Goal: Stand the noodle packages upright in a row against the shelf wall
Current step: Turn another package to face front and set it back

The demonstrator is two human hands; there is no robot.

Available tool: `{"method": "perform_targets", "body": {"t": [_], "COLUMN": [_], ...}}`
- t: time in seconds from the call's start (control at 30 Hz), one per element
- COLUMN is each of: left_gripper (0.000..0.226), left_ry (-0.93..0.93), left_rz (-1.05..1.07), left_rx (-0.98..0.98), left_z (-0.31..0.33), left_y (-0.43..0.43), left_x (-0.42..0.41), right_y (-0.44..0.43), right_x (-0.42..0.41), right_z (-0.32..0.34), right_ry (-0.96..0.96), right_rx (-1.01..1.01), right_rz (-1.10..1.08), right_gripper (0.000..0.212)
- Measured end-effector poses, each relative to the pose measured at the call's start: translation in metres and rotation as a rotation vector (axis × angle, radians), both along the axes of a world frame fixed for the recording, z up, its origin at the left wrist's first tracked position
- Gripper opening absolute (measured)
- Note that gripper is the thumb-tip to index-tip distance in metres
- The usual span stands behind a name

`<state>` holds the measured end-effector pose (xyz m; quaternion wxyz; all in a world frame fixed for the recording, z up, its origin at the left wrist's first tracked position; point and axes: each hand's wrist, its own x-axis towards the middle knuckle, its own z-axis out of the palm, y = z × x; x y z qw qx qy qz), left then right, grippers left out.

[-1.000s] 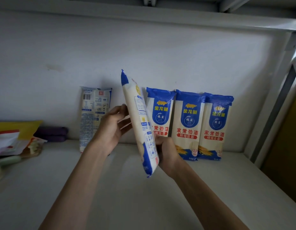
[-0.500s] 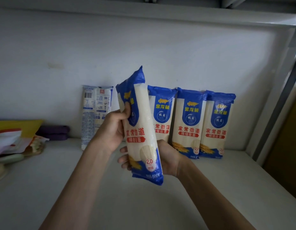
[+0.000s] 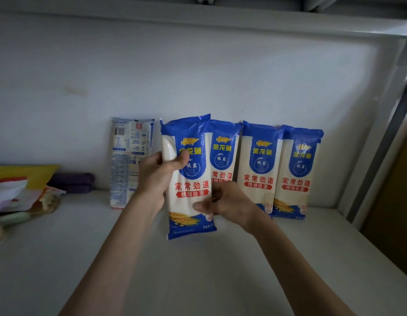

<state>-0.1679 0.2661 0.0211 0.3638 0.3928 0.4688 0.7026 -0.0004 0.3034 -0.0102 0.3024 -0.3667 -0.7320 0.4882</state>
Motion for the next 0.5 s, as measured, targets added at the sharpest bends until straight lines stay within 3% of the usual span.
{"method": "perform_targets", "body": {"t": [0.2,0.3,0.5], "left_gripper": [0.051,0.056,0.03], "left_ry": [0.182,0.354,0.296], "left_rz": [-0.144,-0.223,-0.027], "left_rx": [-0.032,-0.158,-0.203], "left_z": [-0.001,-0.003,-0.009], "left_y": [-0.001,-0.004,-0.002], "left_x": [-0.011,-0.011,-0.01], "right_y": [-0.002,-0.003,-0.002], "right_x": [-0.013,-0.012,-0.014], "right_z": [-0.019,-0.021,-0.014], "right_ry": [0.144,0.165,0.07], "right_rx": [-0.015,0.009,0.018], "right_rz": [-0.168,-0.169,-0.105], "right_gripper": [0.037,0.039,0.038]}}
